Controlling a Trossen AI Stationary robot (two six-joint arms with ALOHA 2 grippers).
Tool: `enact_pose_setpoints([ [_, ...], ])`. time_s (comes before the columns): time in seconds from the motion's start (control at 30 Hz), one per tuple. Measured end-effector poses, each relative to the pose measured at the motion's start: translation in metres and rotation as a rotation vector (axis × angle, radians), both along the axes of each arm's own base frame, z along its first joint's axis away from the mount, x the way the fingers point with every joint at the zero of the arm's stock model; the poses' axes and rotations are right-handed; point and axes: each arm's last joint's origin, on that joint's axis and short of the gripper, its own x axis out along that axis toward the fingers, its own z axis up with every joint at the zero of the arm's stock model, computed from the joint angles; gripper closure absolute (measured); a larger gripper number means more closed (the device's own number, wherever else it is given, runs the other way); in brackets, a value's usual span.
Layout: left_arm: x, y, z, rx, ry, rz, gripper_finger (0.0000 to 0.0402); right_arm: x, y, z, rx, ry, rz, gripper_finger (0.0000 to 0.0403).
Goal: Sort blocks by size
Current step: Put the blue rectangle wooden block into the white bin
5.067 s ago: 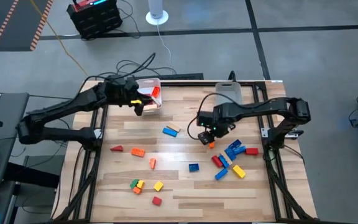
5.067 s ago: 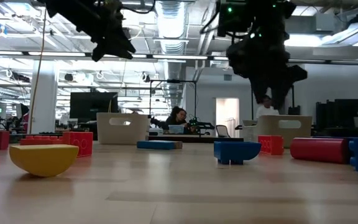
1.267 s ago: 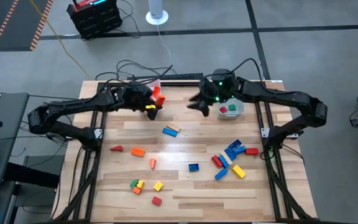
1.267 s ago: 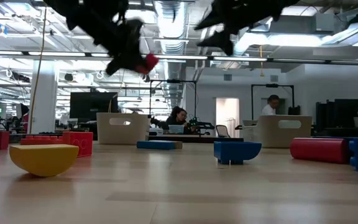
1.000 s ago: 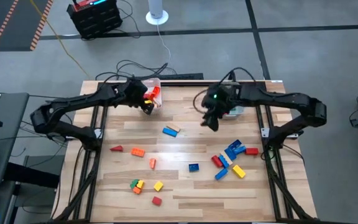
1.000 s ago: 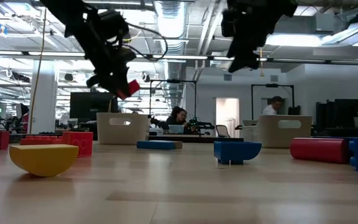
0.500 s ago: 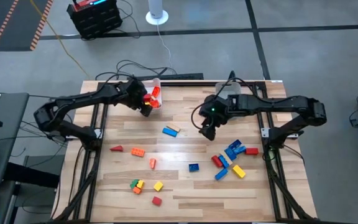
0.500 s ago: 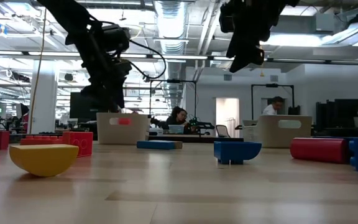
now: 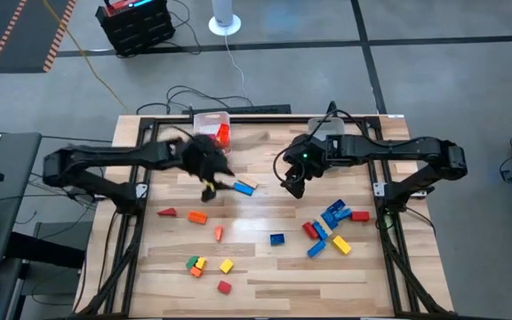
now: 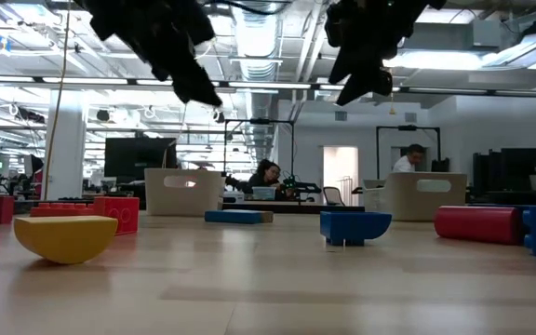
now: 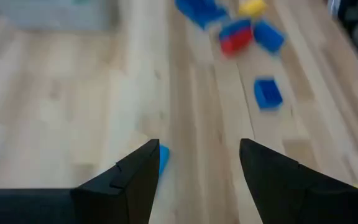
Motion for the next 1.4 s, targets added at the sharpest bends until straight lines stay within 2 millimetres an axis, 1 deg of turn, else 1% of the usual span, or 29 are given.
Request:
enact_pose_setpoints([
  [0.13,0.023,-0.013,-0.033,-0.038,0.112,-0.027,0.0185,0.001,0.000,0.001,-0.033,-0.022,0.036,0.0155],
  [0.3,0.041,-0.011,-0.060,-0.060,0.157,0.026,0.0184,0.000,0.000,0.000,-0.059,-0.005,0.072,0.0155],
  [0.47,0.051,-0.009,-0.076,-0.051,0.177,0.052,0.0184,-0.004,0.001,-0.003,-0.079,0.041,0.108,0.0155],
  [0.6,0.054,-0.006,-0.084,0.007,0.204,0.080,0.0184,-0.005,0.001,-0.004,-0.094,0.061,0.134,0.0155],
  [0.77,0.053,-0.005,-0.085,0.059,0.216,0.087,0.0184,-0.005,0.002,-0.004,-0.104,0.057,0.152,0.0155],
  [0.93,0.051,0.004,-0.086,0.058,0.223,0.110,0.0184,-0.004,0.002,-0.003,-0.106,0.048,0.152,0.0155],
  [1.17,0.054,0.016,-0.102,0.031,0.253,0.094,0.0184,-0.001,0.001,0.000,-0.101,-0.004,0.138,0.0155],
  [1.23,0.055,0.016,-0.109,0.023,0.285,0.087,0.0184,0.000,0.002,0.002,-0.091,-0.013,0.128,0.0155],
  [1.4,0.056,0.015,-0.120,0.031,0.327,0.063,0.0184,0.002,0.003,0.009,-0.080,-0.037,0.112,0.0155],
])
